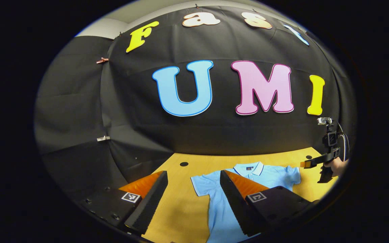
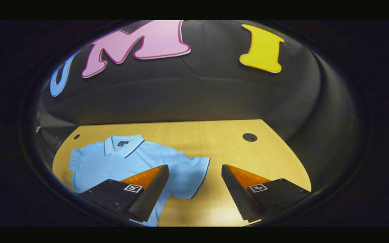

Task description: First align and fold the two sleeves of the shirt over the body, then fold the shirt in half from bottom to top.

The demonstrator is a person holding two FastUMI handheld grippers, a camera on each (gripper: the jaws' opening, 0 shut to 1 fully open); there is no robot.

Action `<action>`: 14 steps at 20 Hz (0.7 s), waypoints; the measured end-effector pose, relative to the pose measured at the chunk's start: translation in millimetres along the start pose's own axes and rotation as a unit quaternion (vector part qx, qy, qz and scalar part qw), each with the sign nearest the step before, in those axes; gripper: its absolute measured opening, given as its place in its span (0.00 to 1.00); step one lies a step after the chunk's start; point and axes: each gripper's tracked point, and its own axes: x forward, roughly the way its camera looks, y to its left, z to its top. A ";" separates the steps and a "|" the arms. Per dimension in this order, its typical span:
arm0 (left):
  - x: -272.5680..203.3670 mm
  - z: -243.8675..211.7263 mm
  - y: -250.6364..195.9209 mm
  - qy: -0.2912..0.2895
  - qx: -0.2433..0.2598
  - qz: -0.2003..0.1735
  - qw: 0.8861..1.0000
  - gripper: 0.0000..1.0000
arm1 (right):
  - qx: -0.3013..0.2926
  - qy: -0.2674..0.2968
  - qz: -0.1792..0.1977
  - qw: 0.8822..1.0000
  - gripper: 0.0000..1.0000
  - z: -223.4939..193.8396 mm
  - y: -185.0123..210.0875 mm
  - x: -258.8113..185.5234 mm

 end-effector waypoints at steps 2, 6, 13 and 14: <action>5.2 -7.7 -5.1 0.014 -0.004 0.002 1.000 0.99 | 0.001 0.017 -0.004 1.000 0.97 -8.6 -1.3 25.8; 13.6 -13.2 -18.8 0.028 -0.005 0.000 1.000 0.99 | 0.001 0.046 -0.015 0.999 0.95 -26.9 -9.3 61.4; 26.9 -13.7 -40.2 0.032 0.001 -0.015 0.999 0.99 | 0.010 0.060 -0.001 0.998 0.90 -41.0 -0.7 79.0; 28.2 -15.6 -42.4 0.033 0.001 -0.017 0.999 0.99 | 0.009 0.058 0.003 0.998 0.80 -41.1 1.8 80.9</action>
